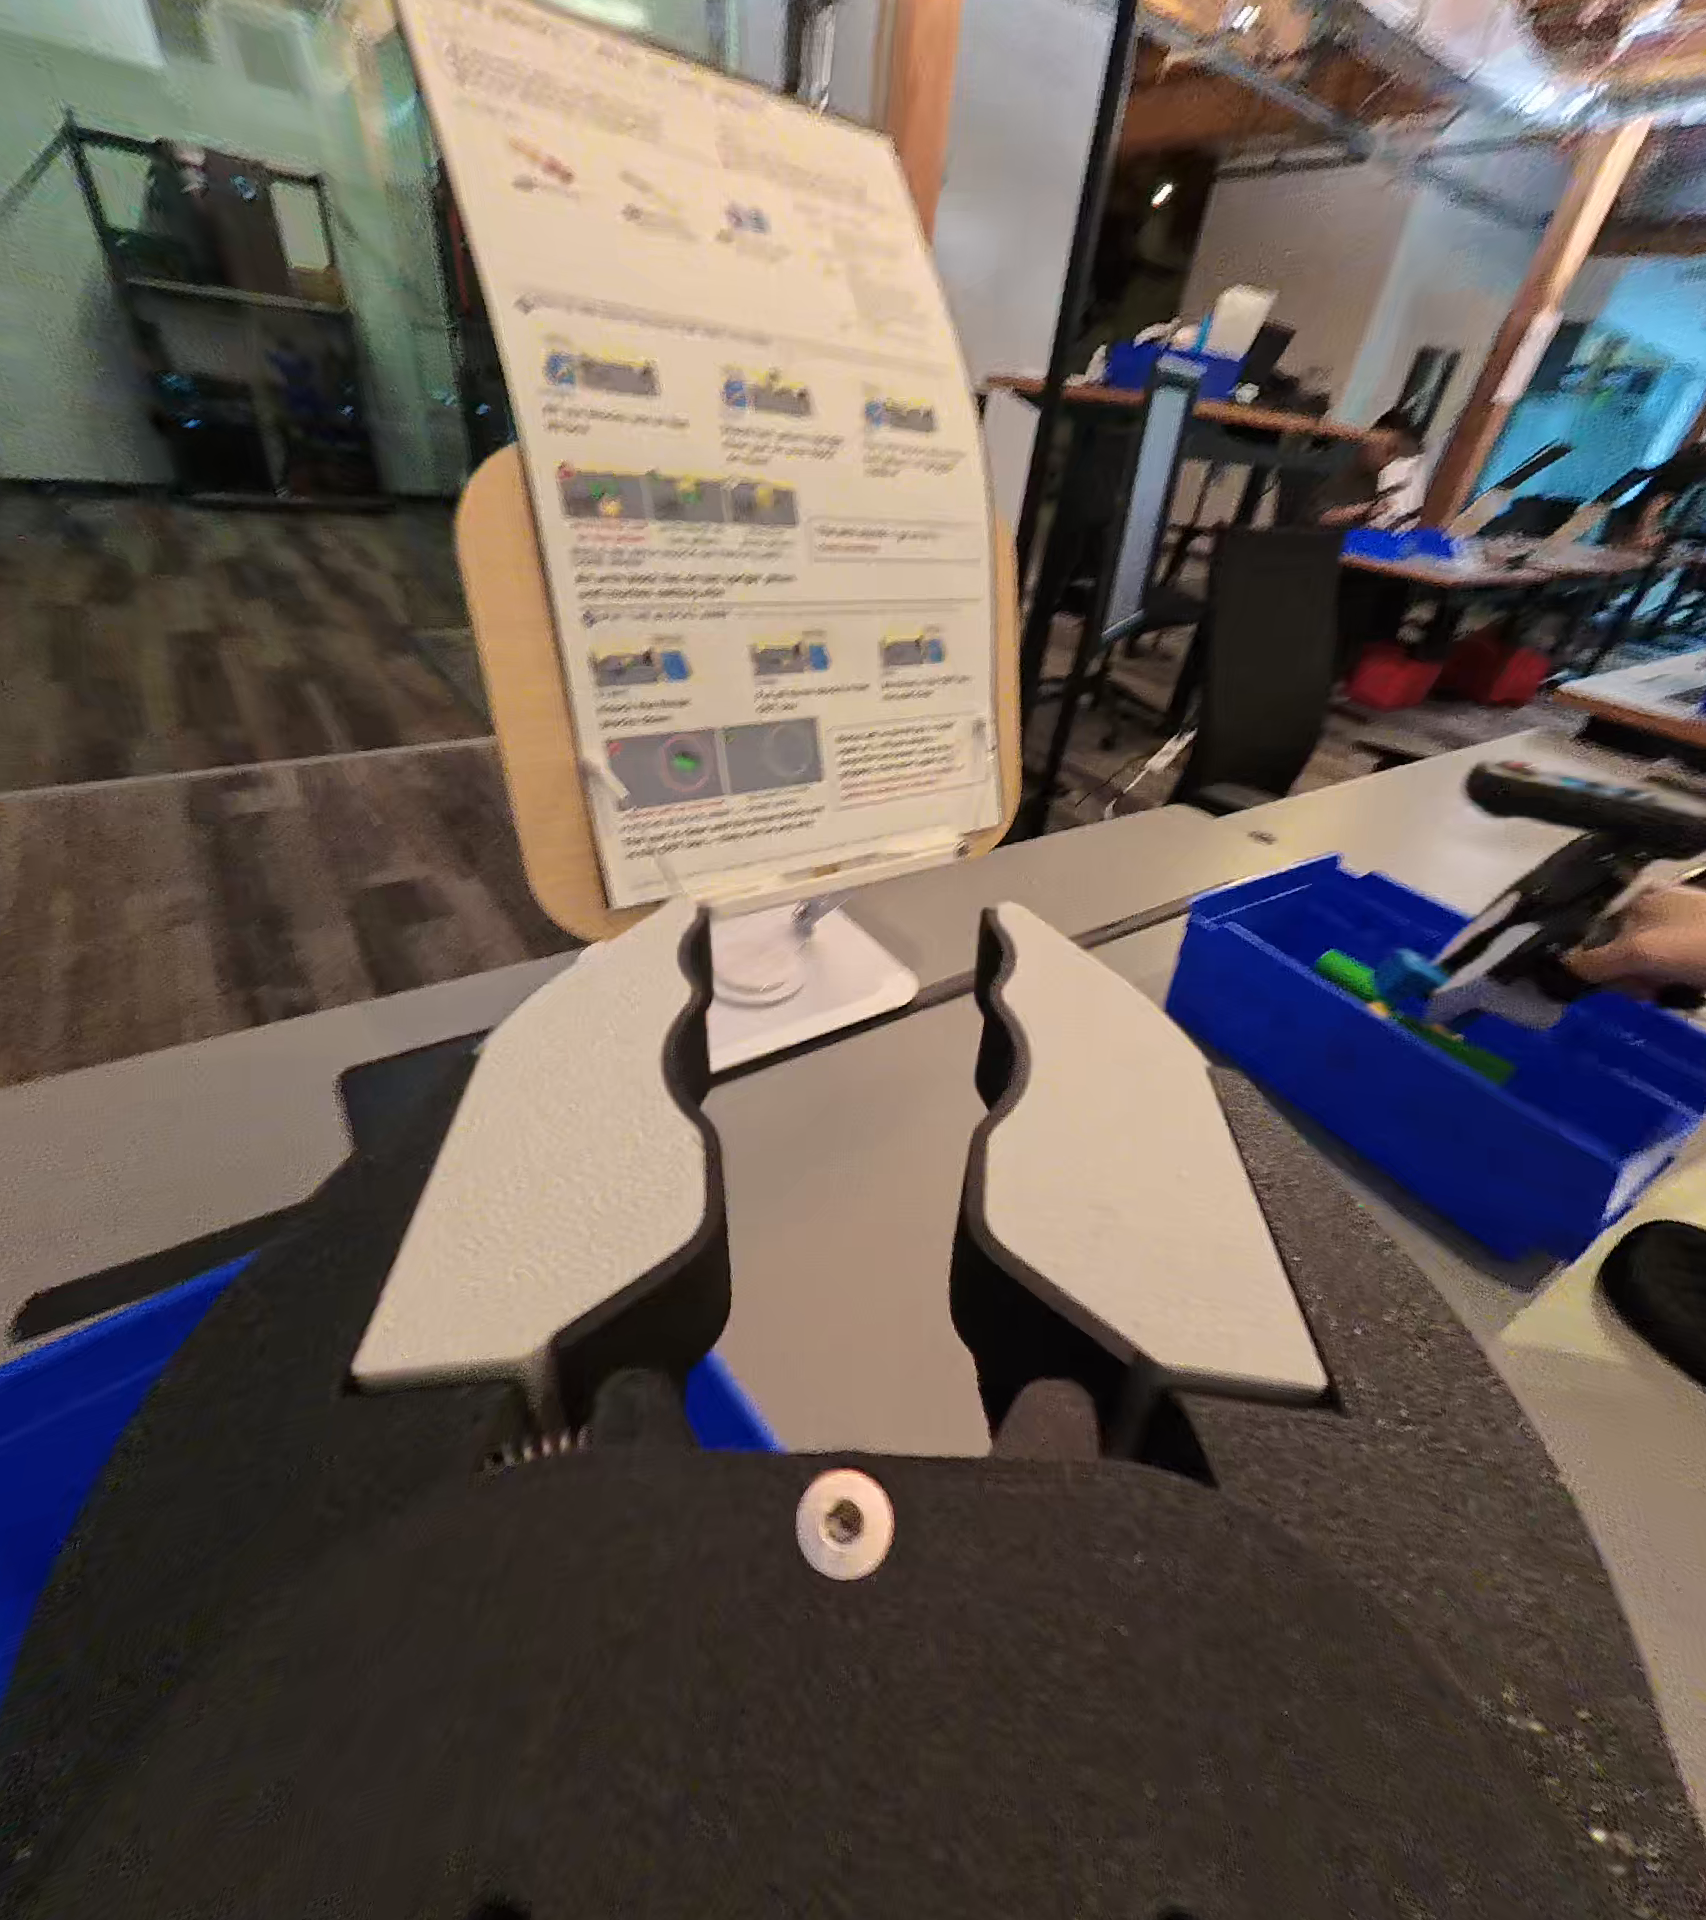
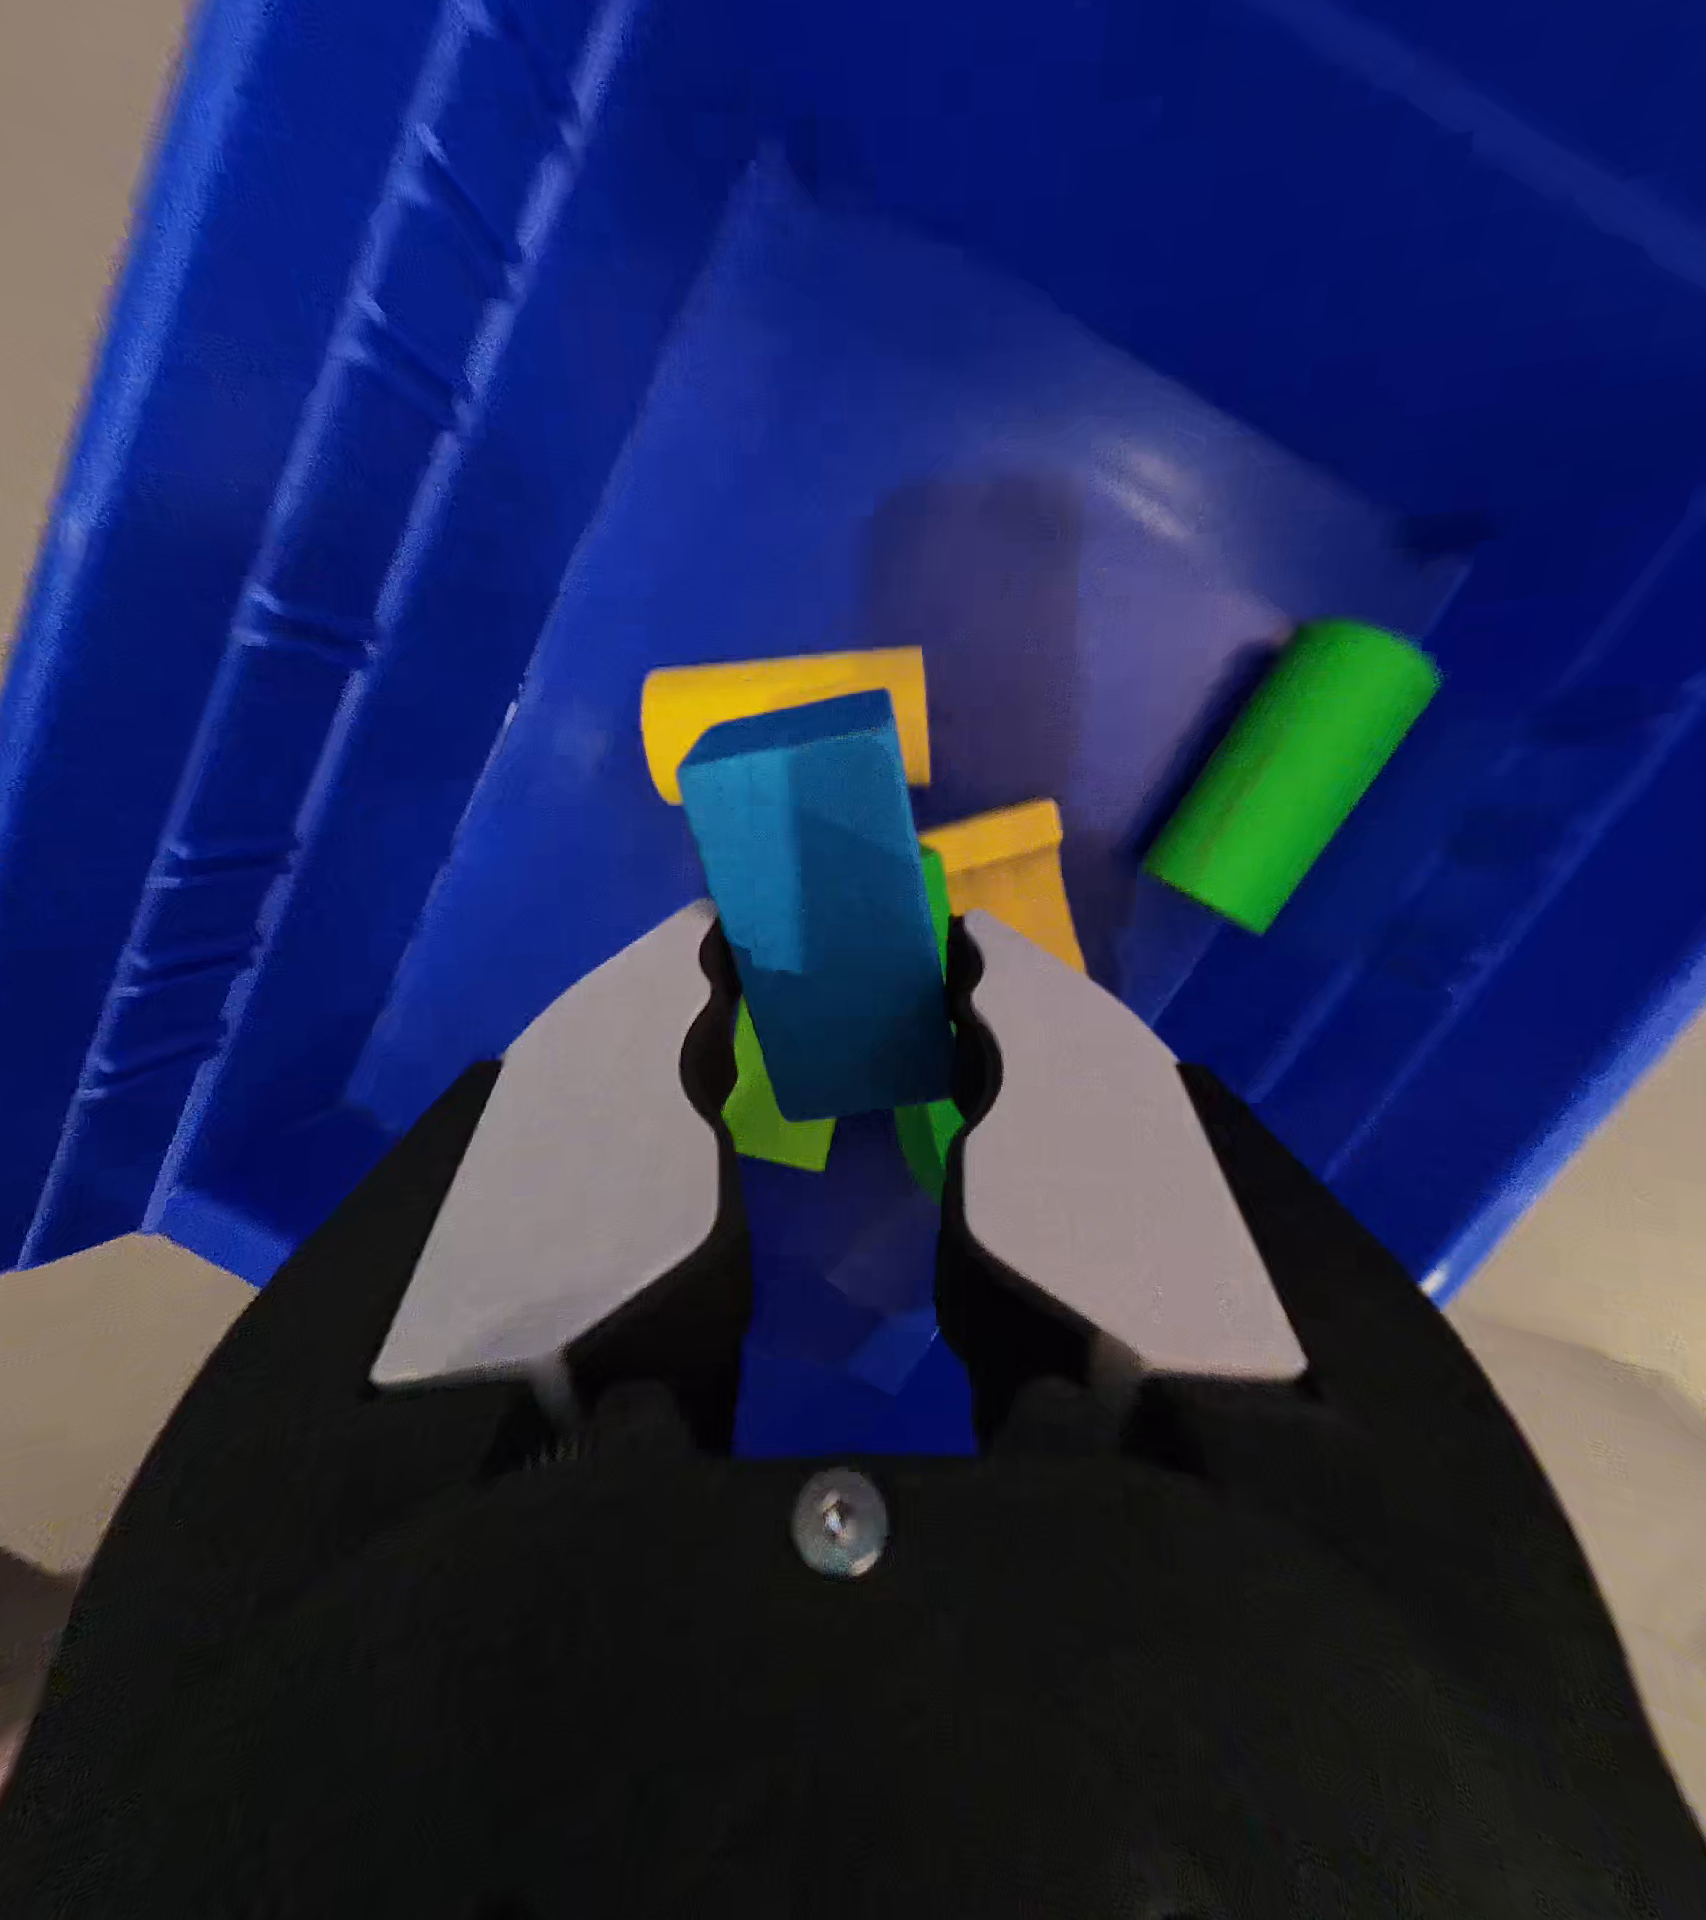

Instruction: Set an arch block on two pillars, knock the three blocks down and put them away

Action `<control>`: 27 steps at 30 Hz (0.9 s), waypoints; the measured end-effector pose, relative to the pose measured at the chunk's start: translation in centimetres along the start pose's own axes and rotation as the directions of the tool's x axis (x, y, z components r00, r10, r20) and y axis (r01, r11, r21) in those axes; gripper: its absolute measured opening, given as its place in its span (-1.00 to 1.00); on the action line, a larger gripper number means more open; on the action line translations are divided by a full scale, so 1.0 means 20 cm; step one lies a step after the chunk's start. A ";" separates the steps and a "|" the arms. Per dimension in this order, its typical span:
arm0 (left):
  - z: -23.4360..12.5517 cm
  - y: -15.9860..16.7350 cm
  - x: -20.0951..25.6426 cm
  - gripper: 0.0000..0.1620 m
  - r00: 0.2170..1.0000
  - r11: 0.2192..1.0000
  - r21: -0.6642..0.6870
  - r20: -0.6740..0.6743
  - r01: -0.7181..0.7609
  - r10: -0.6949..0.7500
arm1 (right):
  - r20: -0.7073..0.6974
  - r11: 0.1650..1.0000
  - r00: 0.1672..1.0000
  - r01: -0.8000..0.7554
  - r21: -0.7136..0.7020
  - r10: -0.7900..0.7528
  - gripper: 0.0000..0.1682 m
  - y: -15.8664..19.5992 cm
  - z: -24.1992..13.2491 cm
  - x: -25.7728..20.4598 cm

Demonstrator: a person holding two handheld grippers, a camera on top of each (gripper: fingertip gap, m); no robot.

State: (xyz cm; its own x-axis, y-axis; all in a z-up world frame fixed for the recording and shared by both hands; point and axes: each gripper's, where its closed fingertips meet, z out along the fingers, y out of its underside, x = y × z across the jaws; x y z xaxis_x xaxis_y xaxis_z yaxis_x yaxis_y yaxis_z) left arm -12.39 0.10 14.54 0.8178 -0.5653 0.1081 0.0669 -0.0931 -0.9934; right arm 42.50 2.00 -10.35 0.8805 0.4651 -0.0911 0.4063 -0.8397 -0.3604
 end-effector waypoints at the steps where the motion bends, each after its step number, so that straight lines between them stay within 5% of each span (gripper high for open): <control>1: -0.01 0.02 -0.03 -0.36 1.000 0.999 -0.032 0.028 -0.007 0.008 | -0.003 1.000 1.000 -0.014 -0.023 0.014 -0.53 0.02 0.02 0.01; 9: -0.19 0.13 -0.33 -0.26 0.965 0.979 -0.203 0.260 0.015 0.039 | 0.080 1.000 0.996 -0.024 -0.007 0.024 -0.49 -0.01 0.02 -0.04; 13: -0.37 0.24 -0.59 -0.18 0.871 0.943 -0.327 0.478 0.057 0.113 | -0.090 0.990 0.994 -0.054 0.127 0.066 -0.39 -0.03 -0.14 0.12; 21: -0.53 0.55 -0.90 -0.15 0.789 0.843 -0.444 0.613 0.303 0.040 | -0.297 0.969 0.928 -0.182 0.165 0.225 -0.39 0.11 -0.28 0.40; 25: -0.59 0.78 -0.93 -0.03 0.775 0.704 -0.551 0.632 0.449 0.000 | -0.268 0.945 0.908 -0.324 0.044 0.323 -0.43 0.24 -0.14 0.46; 27: -0.60 0.90 -0.92 -0.13 0.781 0.615 -0.613 0.624 0.496 -0.008 | -0.200 0.924 0.907 -0.381 -0.017 0.371 -0.53 0.28 -0.06 0.44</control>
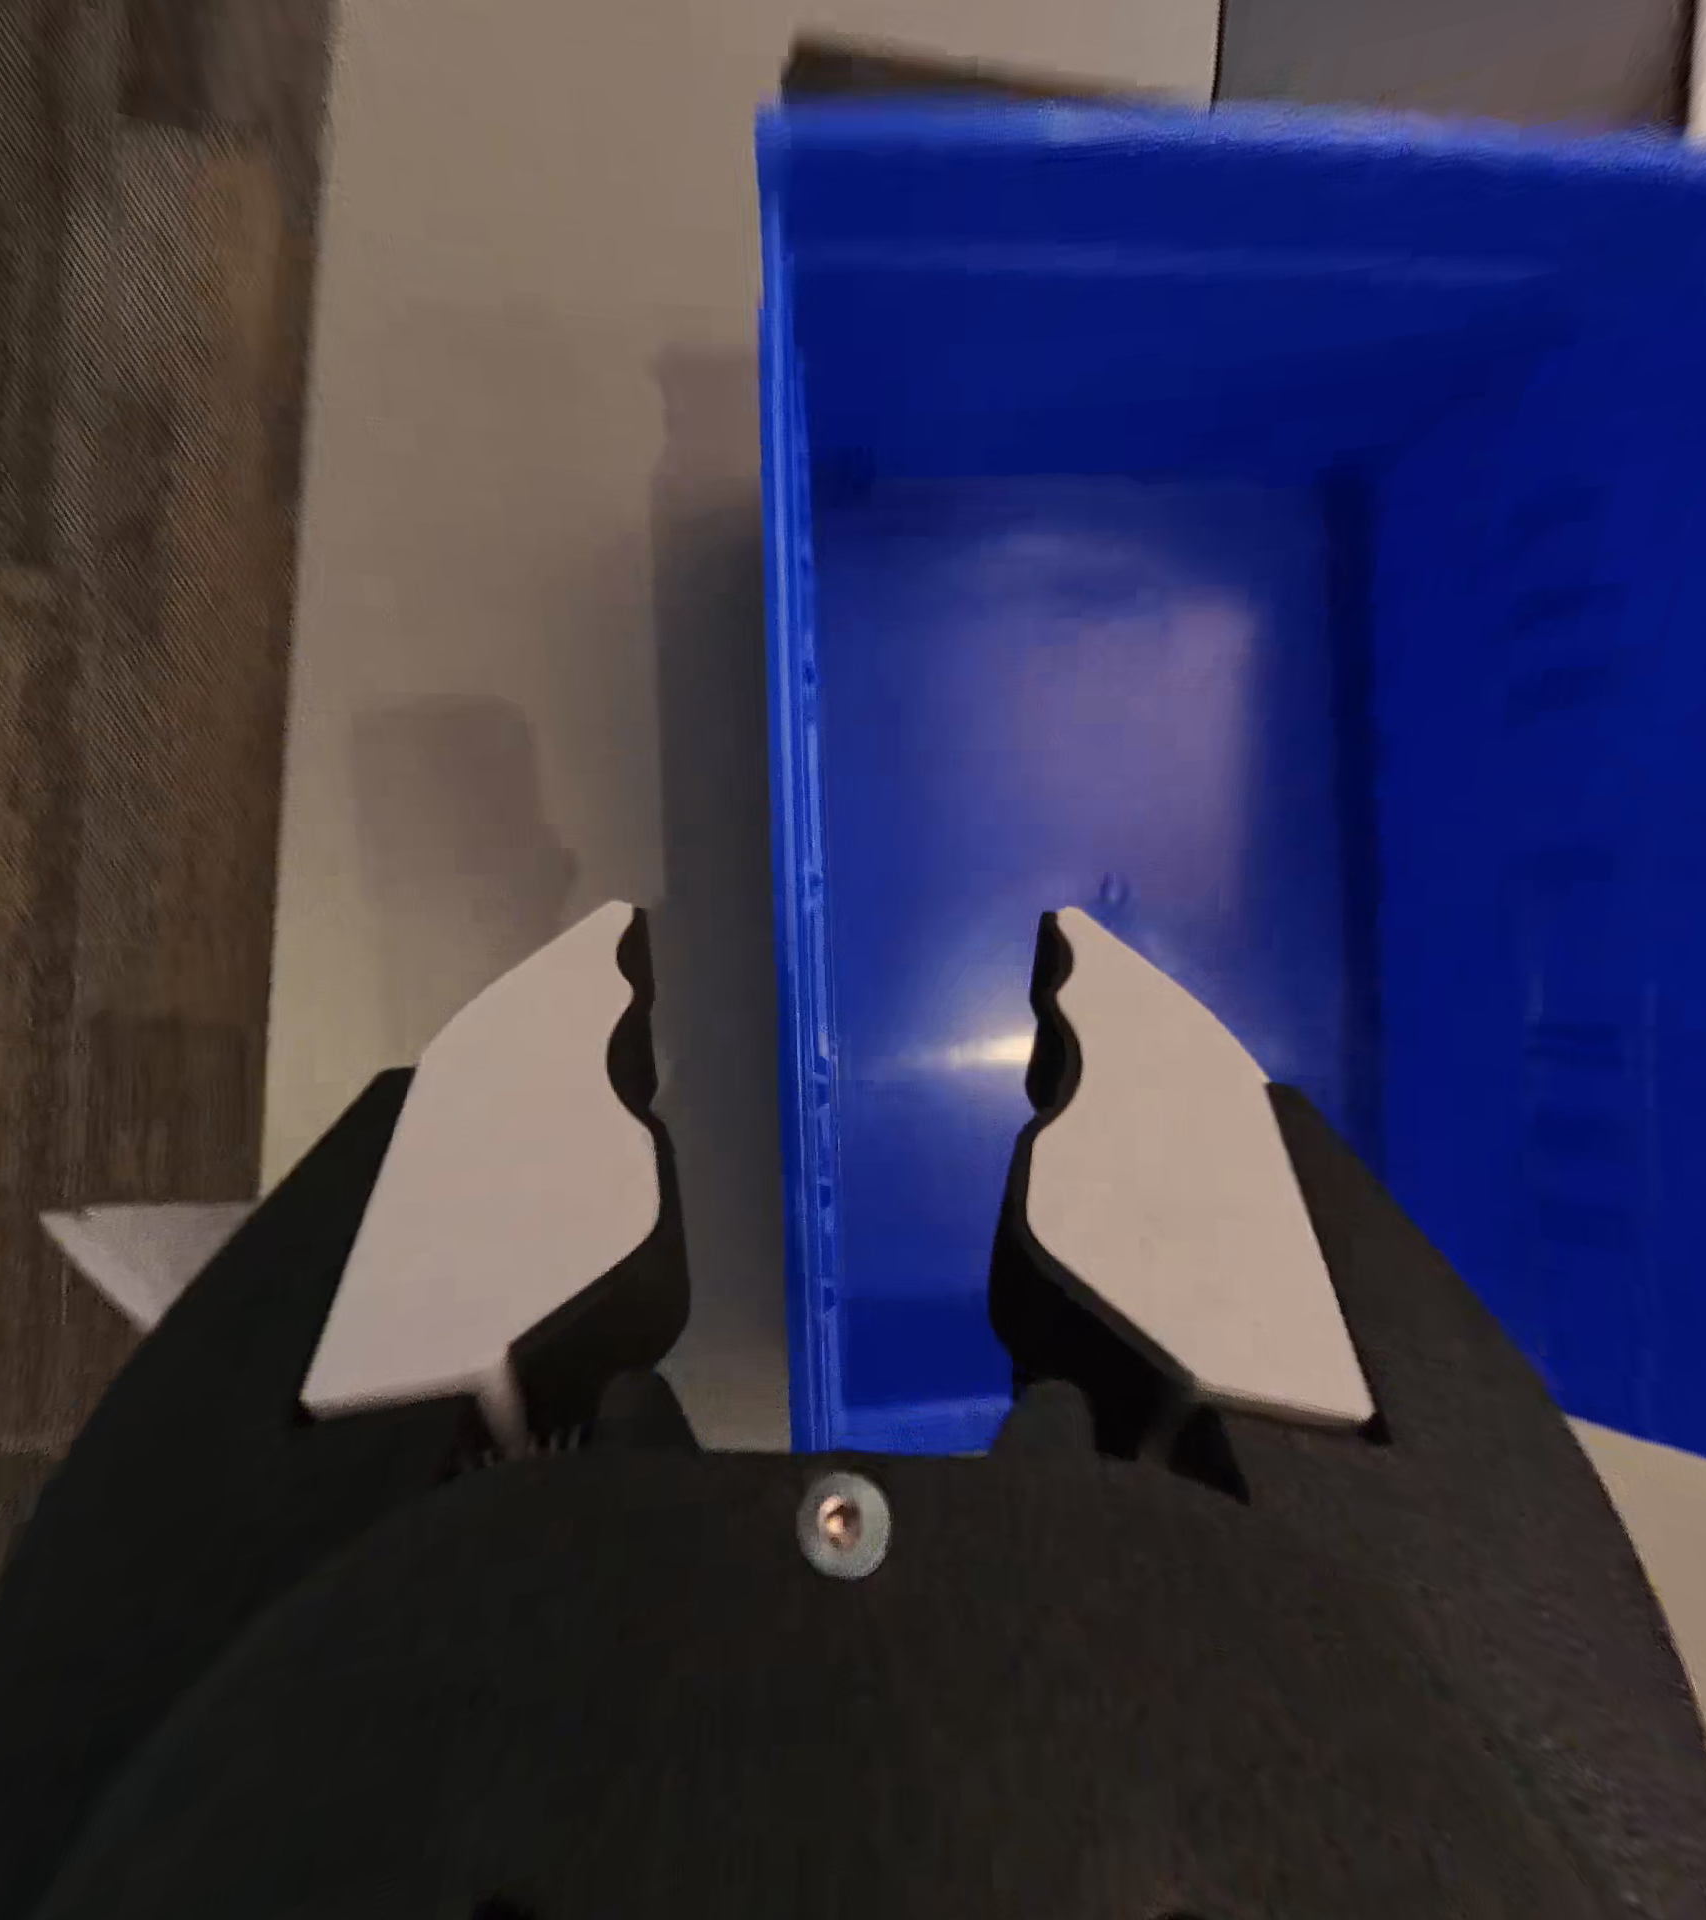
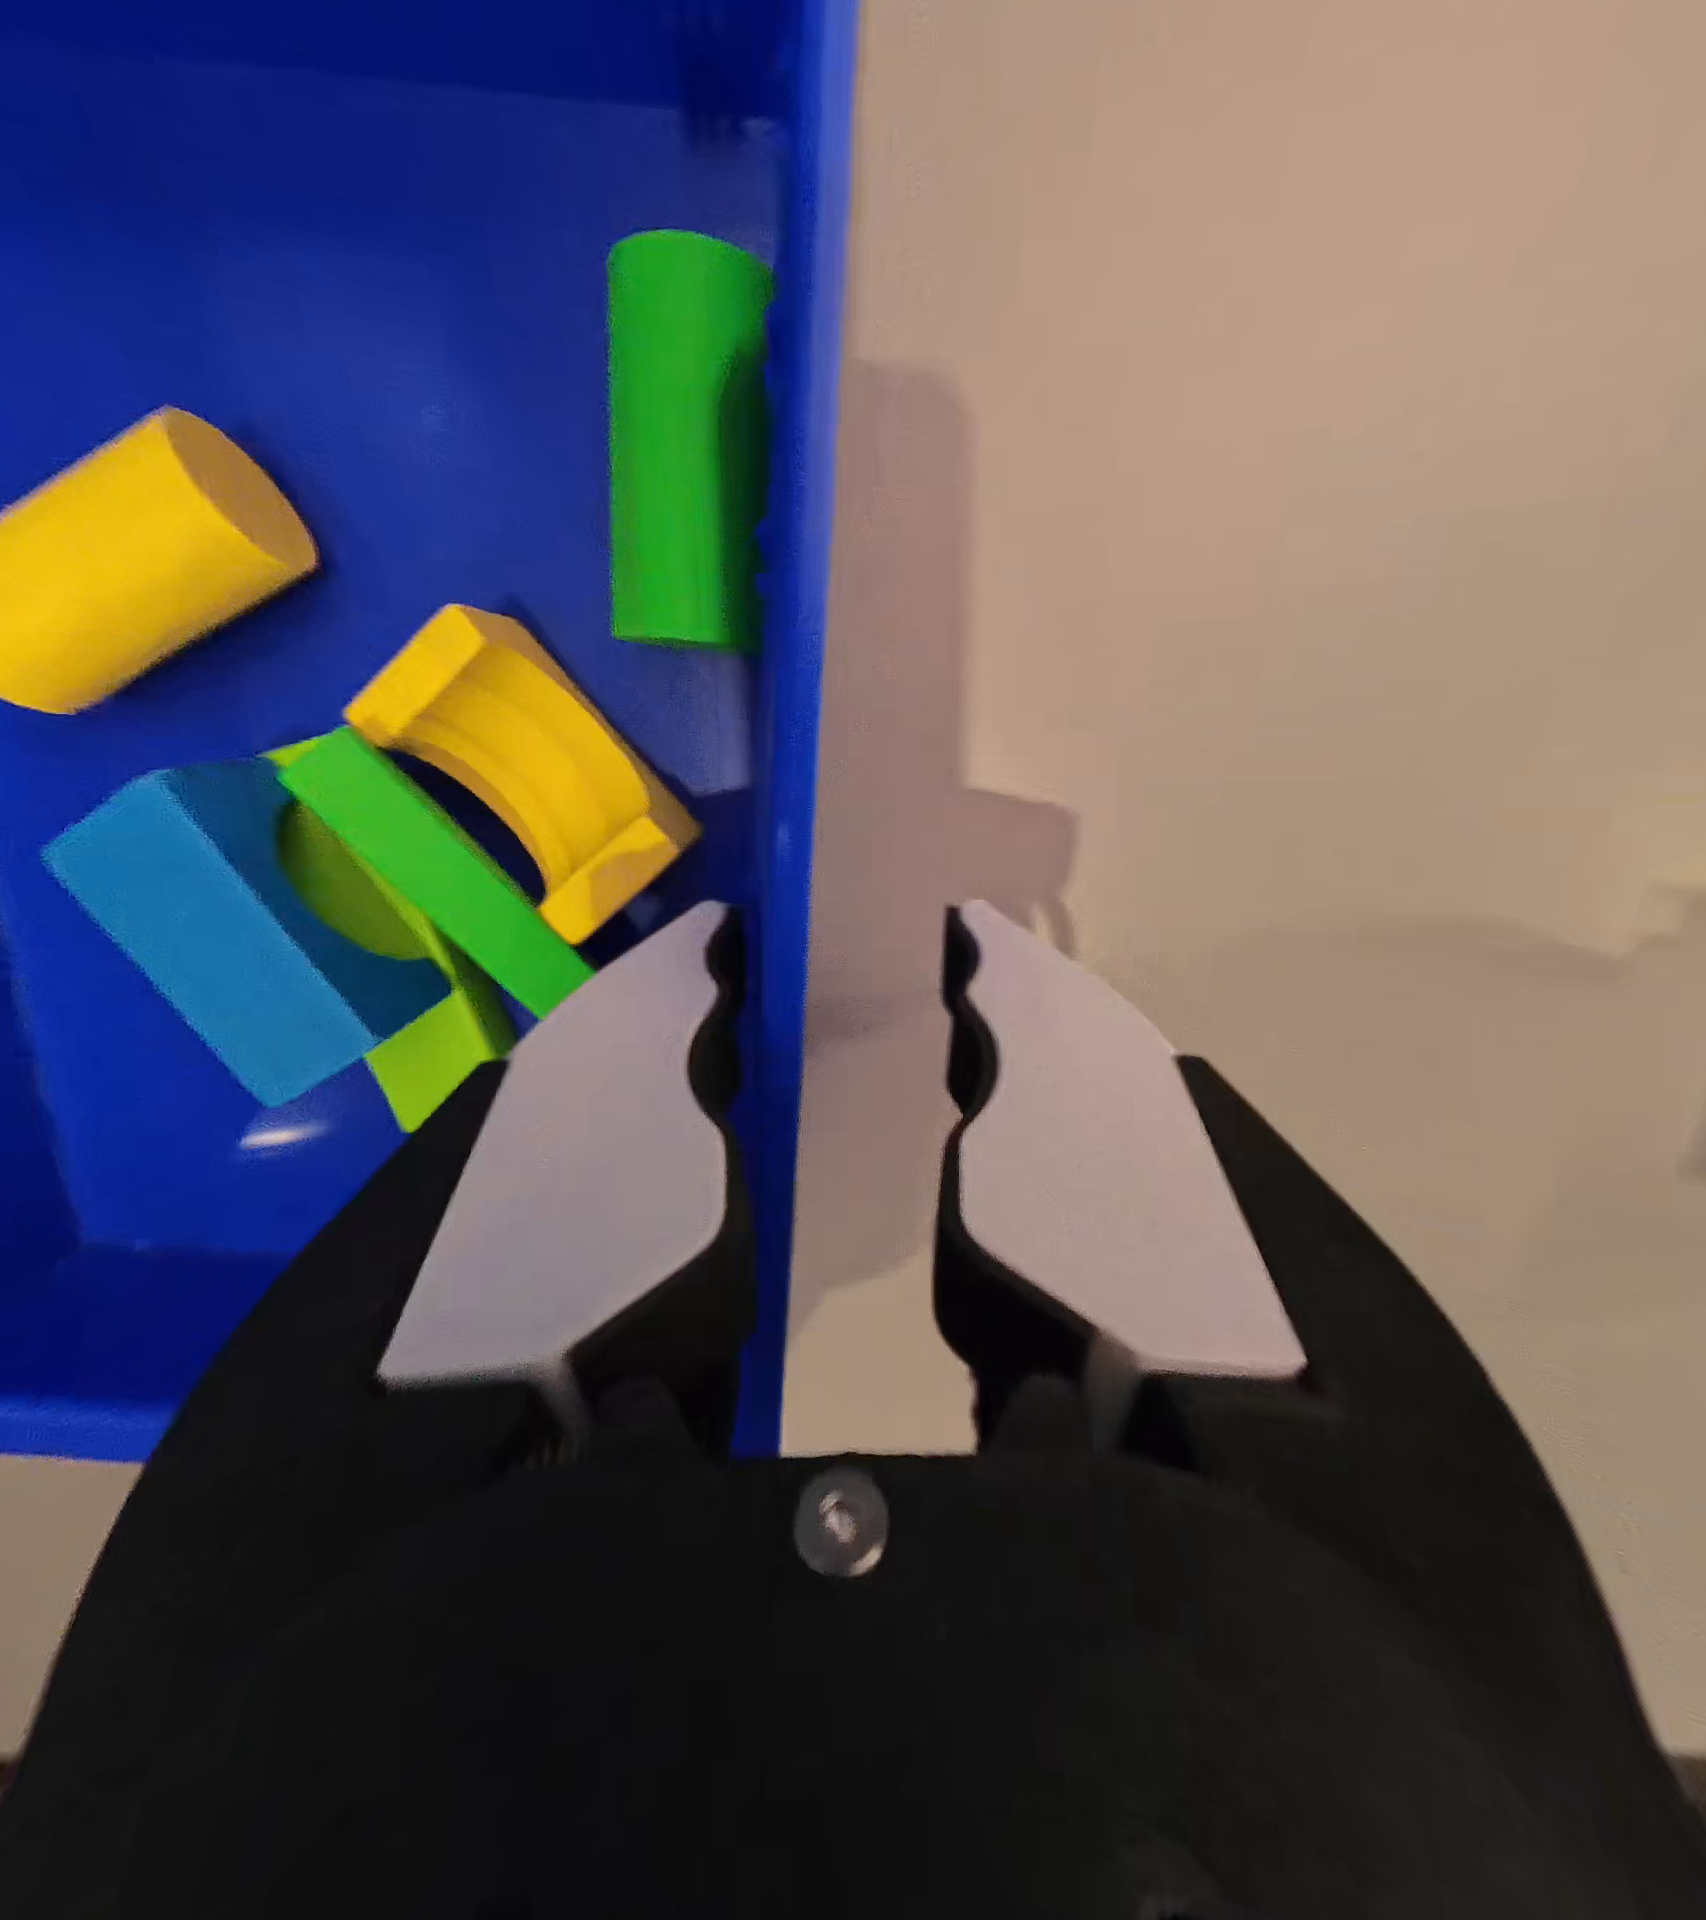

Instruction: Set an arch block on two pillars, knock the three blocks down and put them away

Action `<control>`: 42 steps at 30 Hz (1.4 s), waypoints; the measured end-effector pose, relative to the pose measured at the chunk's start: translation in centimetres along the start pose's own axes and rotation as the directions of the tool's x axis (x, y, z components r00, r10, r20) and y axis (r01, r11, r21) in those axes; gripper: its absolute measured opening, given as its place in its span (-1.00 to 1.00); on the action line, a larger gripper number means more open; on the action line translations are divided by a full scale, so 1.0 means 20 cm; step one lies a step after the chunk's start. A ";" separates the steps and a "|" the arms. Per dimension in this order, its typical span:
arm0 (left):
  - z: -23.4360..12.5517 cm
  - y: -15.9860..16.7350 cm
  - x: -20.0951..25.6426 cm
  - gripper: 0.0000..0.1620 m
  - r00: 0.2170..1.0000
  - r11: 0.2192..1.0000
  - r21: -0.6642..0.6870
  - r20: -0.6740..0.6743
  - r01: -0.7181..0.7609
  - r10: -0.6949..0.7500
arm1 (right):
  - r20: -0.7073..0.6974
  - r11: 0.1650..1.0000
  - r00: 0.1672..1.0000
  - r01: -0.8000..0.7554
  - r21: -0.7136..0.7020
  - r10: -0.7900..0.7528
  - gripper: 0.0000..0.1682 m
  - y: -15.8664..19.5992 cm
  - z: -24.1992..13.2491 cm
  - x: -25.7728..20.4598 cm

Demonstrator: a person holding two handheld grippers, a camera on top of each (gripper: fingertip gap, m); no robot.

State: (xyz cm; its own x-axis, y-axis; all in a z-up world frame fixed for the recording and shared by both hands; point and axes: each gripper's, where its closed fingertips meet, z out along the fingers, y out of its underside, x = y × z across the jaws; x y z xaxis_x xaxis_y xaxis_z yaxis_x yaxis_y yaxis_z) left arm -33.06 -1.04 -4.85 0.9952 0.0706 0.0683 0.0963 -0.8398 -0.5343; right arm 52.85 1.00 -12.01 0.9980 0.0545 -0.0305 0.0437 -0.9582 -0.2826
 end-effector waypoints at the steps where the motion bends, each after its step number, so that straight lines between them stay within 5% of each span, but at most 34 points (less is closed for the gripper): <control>1: 0.03 0.03 0.00 -0.12 1.000 0.999 -0.047 -0.001 0.007 -0.007 | 0.060 1.000 0.998 -0.008 -0.004 0.008 -0.70 0.00 0.02 -0.03; 2: 0.05 0.06 -0.01 -0.14 1.000 0.997 -0.082 0.015 0.012 -0.011 | 0.123 1.000 0.992 -0.013 -0.010 0.014 -0.90 0.00 0.02 -0.07; 11: 0.20 0.25 0.01 -0.73 0.999 0.945 -0.326 -0.013 0.033 -0.039 | 0.155 0.995 0.984 -0.084 -0.055 0.091 -0.91 0.02 0.02 -0.11; 16: 0.23 0.24 0.09 -0.91 0.998 0.933 -0.356 -0.022 -0.060 0.056 | 0.165 0.992 0.983 -0.065 -0.108 0.082 -0.91 0.01 0.02 -0.24; 31: 0.33 0.24 1.05 -0.75 0.868 0.803 -0.335 -0.253 -0.492 0.426 | 0.179 0.980 0.975 0.157 -0.126 -0.133 -0.89 -0.09 0.07 -0.89; 38: 0.32 0.29 1.18 -0.60 0.809 0.734 -0.346 -0.182 -0.585 0.559 | 0.138 0.950 0.953 0.287 -0.126 -0.270 -0.83 -0.08 0.08 -1.05; 42: 0.31 0.31 1.22 -0.57 0.820 0.745 -0.342 -0.218 -0.573 0.530 | 0.194 0.963 0.955 0.247 -0.108 -0.224 -0.82 -0.11 0.11 -1.04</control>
State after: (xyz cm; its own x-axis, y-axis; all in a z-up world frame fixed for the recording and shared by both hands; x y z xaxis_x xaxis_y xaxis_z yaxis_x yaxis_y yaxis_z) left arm -8.16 -1.18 -11.61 0.8623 -0.5045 -0.0431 -0.5049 -0.8503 -0.1487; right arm 31.82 2.54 -12.88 0.9348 0.3210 -0.1522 0.2939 -0.9395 -0.1762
